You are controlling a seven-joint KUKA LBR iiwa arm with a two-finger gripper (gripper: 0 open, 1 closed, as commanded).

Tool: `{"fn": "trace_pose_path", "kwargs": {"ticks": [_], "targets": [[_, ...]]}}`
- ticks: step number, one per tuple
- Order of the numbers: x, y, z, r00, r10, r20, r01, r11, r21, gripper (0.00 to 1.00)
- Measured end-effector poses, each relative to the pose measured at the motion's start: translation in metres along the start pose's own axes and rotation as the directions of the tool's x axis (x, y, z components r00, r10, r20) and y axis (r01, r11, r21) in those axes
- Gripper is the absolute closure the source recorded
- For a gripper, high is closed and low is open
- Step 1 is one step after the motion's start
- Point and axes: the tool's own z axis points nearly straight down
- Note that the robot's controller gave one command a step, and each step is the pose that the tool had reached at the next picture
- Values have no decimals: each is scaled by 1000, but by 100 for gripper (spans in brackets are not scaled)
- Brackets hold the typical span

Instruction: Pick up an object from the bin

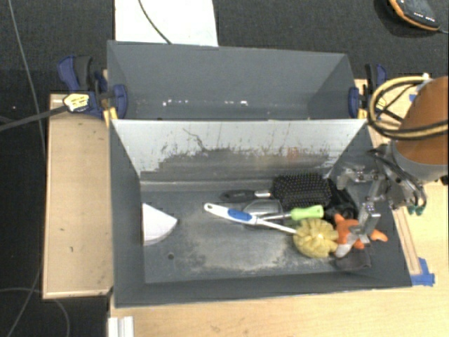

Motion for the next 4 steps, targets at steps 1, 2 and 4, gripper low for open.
{"fn": "trace_pose_path", "kwargs": {"ticks": [1, 2, 4], "targets": [[0, 0, 0, 1000, -1, 0, 1, 1000, 0, 0], [16, 9, 63, 1000, -31, -4, 31, 1000, -2, 0], [8, 27, 113, 993, -120, 1, 120, 993, 0, 100]]}}
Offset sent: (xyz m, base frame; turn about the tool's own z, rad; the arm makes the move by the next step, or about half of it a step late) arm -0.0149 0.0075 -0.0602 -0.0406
